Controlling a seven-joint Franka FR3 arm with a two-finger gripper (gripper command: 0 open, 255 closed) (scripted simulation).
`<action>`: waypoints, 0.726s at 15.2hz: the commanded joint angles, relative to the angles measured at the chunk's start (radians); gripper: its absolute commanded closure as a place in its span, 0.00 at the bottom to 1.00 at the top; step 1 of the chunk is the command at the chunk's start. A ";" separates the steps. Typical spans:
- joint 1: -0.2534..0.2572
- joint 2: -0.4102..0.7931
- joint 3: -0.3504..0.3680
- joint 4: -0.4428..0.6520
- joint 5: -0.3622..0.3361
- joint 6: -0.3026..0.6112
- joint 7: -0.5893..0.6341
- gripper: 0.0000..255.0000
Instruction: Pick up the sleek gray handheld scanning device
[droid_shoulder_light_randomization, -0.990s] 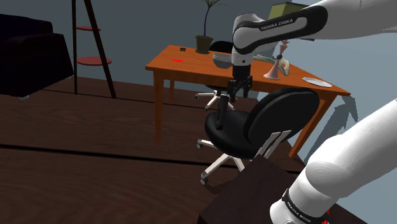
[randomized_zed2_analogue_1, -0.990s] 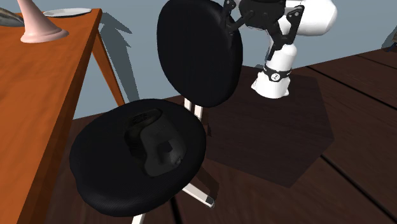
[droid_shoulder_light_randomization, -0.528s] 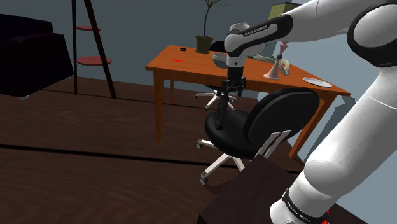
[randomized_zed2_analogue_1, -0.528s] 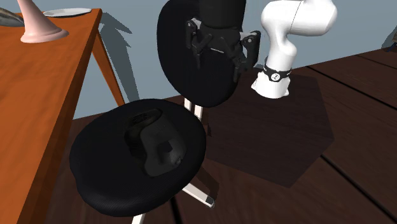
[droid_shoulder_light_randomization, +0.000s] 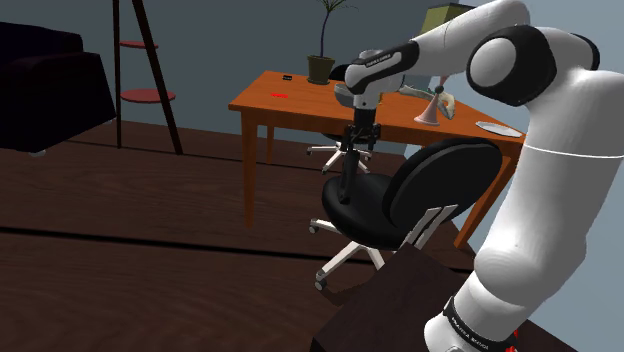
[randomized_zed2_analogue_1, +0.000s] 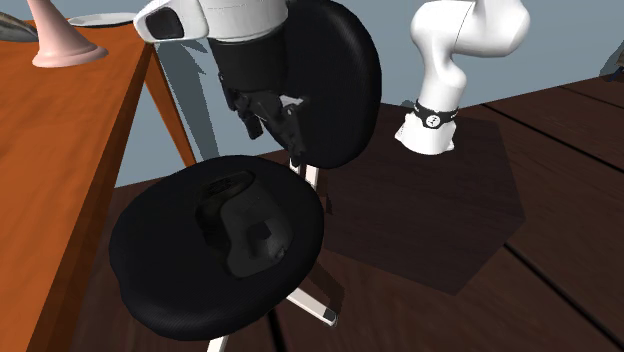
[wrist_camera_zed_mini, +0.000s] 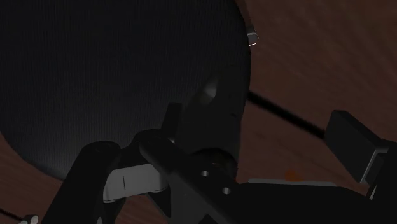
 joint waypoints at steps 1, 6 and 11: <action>-0.017 0.084 -0.006 0.093 0.027 -0.008 0.001 0.00; -0.046 0.188 -0.011 0.189 0.058 -0.001 -0.002 0.00; -0.047 0.211 -0.009 0.155 0.063 0.056 -0.004 0.00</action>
